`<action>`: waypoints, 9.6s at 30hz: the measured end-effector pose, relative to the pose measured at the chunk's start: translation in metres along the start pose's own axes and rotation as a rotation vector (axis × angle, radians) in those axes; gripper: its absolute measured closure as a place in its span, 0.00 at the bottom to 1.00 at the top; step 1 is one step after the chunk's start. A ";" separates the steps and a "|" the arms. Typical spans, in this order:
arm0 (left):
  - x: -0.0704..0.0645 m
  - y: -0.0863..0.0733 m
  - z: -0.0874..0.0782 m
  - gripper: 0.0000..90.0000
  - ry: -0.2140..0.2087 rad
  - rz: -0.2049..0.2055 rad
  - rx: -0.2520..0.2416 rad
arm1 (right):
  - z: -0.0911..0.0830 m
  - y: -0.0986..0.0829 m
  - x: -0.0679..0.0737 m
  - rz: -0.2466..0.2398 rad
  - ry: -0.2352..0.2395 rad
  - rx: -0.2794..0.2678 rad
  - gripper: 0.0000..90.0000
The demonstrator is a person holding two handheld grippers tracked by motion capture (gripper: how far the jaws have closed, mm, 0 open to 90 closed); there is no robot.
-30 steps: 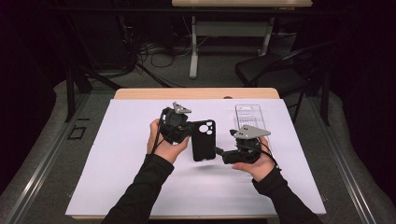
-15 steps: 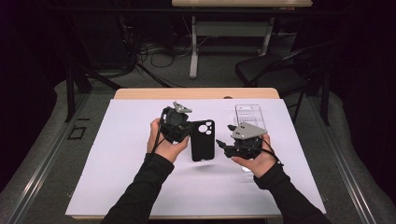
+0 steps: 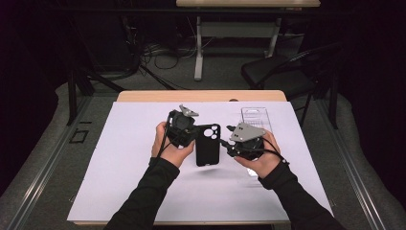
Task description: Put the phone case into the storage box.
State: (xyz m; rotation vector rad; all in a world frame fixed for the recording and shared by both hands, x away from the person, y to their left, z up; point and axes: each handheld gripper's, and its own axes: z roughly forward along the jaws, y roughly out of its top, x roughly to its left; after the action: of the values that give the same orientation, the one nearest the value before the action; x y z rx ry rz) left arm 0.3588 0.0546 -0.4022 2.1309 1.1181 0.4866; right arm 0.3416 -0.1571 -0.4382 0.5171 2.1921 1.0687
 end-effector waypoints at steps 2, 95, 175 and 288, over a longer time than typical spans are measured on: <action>0.000 0.000 0.000 0.93 0.003 0.004 0.002 | 0.000 0.003 0.000 -0.017 -0.009 0.008 0.57; -0.019 -0.005 0.001 0.93 0.002 0.070 0.005 | 0.015 0.024 -0.011 0.098 0.046 0.176 0.89; 0.014 -0.024 0.001 0.50 -0.084 0.028 -0.093 | 0.000 0.026 -0.040 0.047 -0.062 0.071 0.91; 0.089 -0.133 -0.014 0.26 -0.135 -0.148 -0.148 | 0.001 -0.042 -0.175 0.000 -0.333 -0.008 0.91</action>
State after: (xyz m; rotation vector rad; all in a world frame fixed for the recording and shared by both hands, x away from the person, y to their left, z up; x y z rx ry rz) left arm 0.3243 0.1872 -0.4851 1.9085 1.1174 0.3404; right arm 0.4654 -0.2837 -0.4076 0.6422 1.8946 0.9169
